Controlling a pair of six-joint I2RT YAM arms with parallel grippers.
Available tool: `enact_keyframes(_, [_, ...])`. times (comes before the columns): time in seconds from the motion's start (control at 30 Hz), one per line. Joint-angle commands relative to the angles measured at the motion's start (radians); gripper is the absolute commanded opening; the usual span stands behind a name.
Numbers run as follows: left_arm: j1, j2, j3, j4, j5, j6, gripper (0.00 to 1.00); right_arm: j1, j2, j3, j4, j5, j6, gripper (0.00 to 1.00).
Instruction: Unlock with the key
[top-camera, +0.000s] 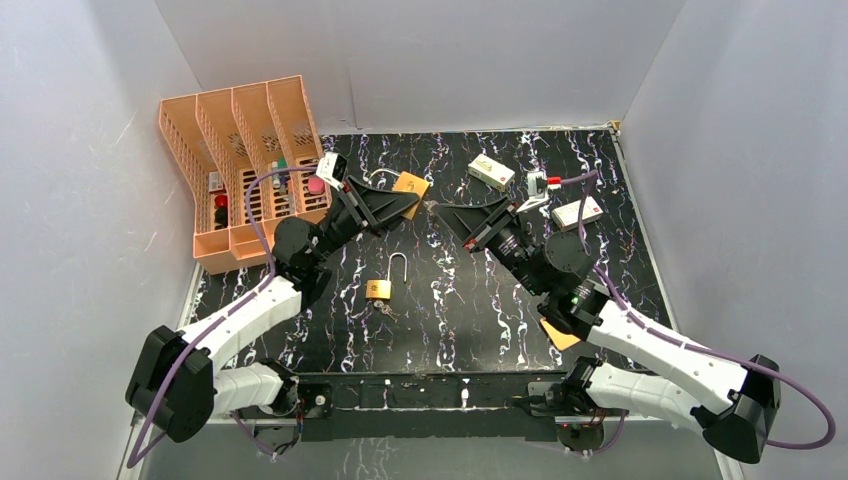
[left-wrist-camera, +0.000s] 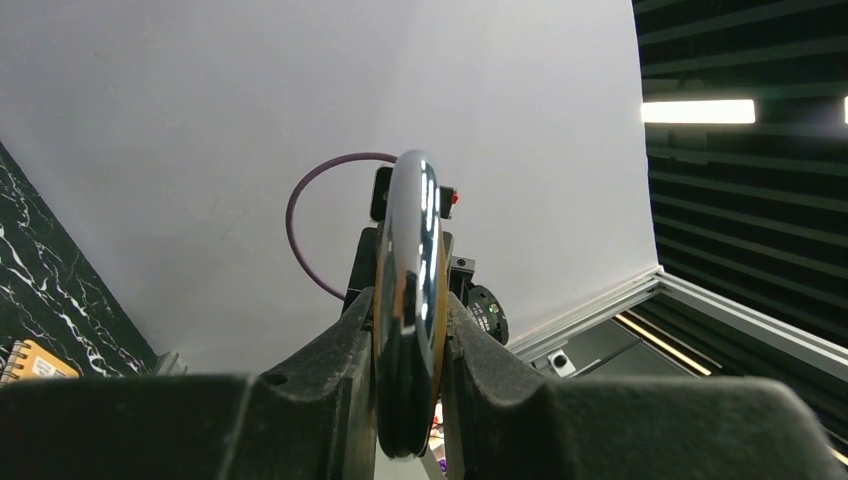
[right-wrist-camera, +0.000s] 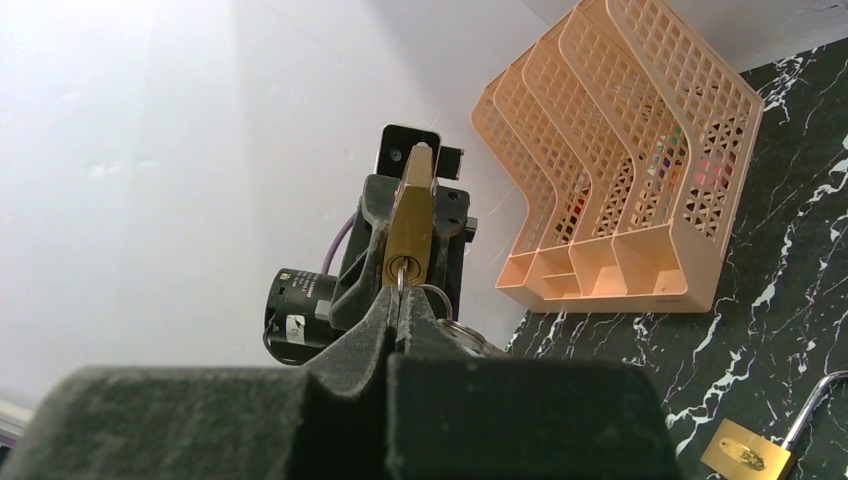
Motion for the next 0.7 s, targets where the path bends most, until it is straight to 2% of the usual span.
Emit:
enact_keyframes(0.0, [-0.031, -0.014, 0.087, 0.082, 0.063, 0.027, 0.0, 0.003, 0.015, 0.064, 0.019, -0.023, -0.001, 0.0])
enact_keyframes(0.2, [-0.053, -0.008, 0.121, 0.019, 0.102, 0.074, 0.0, 0.004, 0.045, 0.085, -0.01, -0.038, 0.004, 0.0])
enact_keyframes(0.37, [-0.065, -0.009, 0.159, -0.094, 0.166, 0.163, 0.0, 0.005, 0.067, 0.105, -0.042, -0.084, 0.013, 0.0])
enact_keyframes(0.5, [-0.065, -0.032, 0.192, -0.231, 0.234, 0.313, 0.0, 0.003, 0.067, 0.092, -0.028, -0.165, 0.05, 0.0])
enact_keyframes(0.67, [-0.065, -0.06, 0.228, -0.314, 0.329, 0.52, 0.0, -0.018, 0.075, 0.035, 0.125, -0.34, 0.174, 0.0])
